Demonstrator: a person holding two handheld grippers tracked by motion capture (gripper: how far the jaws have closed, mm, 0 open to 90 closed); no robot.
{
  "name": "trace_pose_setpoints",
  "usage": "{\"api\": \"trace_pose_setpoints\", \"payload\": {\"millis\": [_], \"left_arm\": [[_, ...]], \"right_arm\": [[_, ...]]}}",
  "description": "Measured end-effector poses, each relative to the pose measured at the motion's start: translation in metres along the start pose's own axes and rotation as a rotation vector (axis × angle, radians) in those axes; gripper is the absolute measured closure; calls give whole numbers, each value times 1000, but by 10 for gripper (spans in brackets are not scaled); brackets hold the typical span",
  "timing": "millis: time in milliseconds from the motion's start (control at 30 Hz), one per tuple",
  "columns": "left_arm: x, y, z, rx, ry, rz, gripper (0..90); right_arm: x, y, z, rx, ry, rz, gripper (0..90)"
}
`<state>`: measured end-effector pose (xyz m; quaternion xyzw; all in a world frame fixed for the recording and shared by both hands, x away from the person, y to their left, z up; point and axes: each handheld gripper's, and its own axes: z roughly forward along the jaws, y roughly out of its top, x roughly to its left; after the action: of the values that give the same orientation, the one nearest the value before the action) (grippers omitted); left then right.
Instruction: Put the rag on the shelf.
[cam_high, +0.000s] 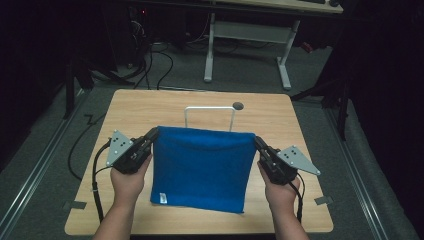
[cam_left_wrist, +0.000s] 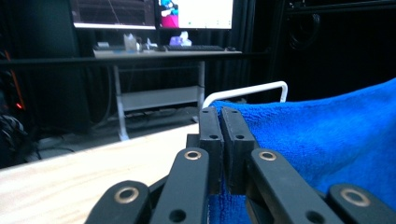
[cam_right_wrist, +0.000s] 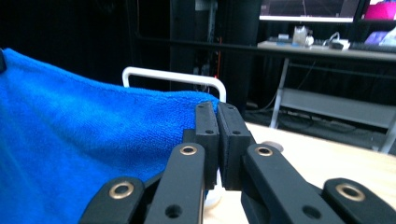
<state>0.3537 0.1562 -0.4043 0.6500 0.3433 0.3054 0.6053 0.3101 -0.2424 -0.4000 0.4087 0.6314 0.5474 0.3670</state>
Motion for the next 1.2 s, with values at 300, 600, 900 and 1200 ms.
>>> {"api": "trace_pose_setpoints", "payload": {"millis": [300,600,900,1200], "left_arm": [[-3,16,-9,-43,11,9,883],[-5,23,3,-27,10,8,883],[-3,34,18,-17,22,35,884],[1,51,35,-14,36,57,885]], "right_arm": [[1,18,-9,-72,6,-13,885],[-8,27,-6,-88,19,-17,885],[-19,32,3,-84,12,-5,885],[-33,50,14,-97,-3,-9,886]]}}
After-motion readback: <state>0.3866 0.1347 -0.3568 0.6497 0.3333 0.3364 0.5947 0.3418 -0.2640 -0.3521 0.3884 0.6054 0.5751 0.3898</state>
